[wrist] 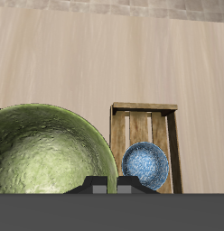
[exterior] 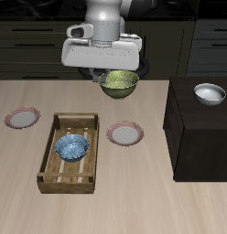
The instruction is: Stack the green bowl on the blue bowl
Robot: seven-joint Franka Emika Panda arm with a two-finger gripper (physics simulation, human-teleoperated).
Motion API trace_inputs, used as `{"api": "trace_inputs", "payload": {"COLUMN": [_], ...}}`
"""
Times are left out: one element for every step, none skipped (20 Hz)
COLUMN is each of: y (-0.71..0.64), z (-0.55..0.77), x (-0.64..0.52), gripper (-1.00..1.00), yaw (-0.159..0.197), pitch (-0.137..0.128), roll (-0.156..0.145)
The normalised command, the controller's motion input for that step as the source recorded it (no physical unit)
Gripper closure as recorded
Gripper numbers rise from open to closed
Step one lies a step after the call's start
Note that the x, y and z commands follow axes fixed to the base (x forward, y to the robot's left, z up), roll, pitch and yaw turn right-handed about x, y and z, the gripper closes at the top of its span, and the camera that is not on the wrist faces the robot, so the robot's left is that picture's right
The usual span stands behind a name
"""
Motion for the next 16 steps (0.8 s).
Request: {"api": "trace_inputs", "payload": {"y": [-0.47,-0.15,-0.17,-0.21,-0.16,0.03,-0.36,-0.12,-0.09,-0.38,-0.25,-0.28,-0.52,-0.23,-0.22,-0.08], "z": [0.40,0.08,0.06,-0.02,0.03,0.00,-0.04,0.01,-0.04,-0.01,-0.10,0.03,-0.09,0.00,0.04,-0.04], "x": [-1.26,-0.52,-0.45,-0.40,-0.34,0.04,-0.95,-0.30,-0.33,-0.45,-0.30,-0.34,-0.44,-0.29,-0.30,-0.17], "gripper": [1.00,1.00,1.00,1.00,1.00,1.00,1.00,1.00,1.00,1.00,1.00,1.00,1.00,1.00,1.00,1.00], "yaw": [0.017,-0.053,0.095,-0.027,-0.048,0.000,0.048,-0.007,0.030,0.036,-0.062,-0.027,0.029,-0.008,0.015,-0.056], "pitch": [-0.076,-0.008,-0.071,0.014,-0.024,0.000,-0.064,-0.039,-0.038,-0.058,0.052,-0.029,-0.006,-0.024,-0.062,0.028], "roll": [-0.024,0.040,-0.046,0.001,-0.020,0.000,0.031,-0.014,0.035,-0.108,0.035,-0.060,-0.011,-0.064,-0.029,0.013]}}
